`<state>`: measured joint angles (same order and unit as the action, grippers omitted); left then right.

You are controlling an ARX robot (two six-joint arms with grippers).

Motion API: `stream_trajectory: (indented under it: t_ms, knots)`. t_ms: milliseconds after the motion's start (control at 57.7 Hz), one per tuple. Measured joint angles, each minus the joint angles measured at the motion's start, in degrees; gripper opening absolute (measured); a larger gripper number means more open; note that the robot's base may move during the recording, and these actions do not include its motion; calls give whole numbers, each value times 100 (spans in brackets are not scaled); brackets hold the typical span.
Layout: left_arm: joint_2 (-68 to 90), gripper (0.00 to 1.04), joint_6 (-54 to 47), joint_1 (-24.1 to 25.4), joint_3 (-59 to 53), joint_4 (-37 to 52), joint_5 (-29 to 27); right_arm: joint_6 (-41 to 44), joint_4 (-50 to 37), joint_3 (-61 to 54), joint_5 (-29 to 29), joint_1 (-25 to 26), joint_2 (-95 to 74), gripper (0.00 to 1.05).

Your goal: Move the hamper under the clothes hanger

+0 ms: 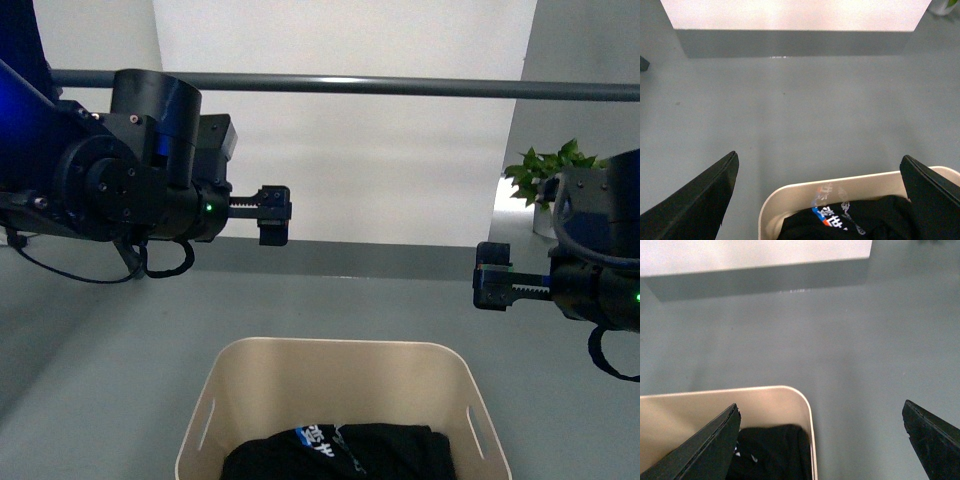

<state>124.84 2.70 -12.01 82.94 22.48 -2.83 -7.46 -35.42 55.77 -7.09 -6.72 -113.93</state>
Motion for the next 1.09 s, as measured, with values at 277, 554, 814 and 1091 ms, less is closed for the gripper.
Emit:
stream_trajectory:
  t_ms: [277, 554, 814, 1091]
  knots:
    - [-1759, 98, 0, -275, -1685, 1224, -146, -52, -896, -1281, -603, -354, 1899, 97]
    - [-3414, 61, -177, -332, -3812, 2555, -1084, 457, -1432, -2188, -461, -586, 3152, 78]
    - [-4301, 22, -179, 144, -5440, 2988, -732, 688, -1655, -3467, -153, -186, 3976, 38]
    - [-5309, 3, -197, 485, -6561, 3123, -431, 737, -1613, -4288, 127, 81, 4892, 2]
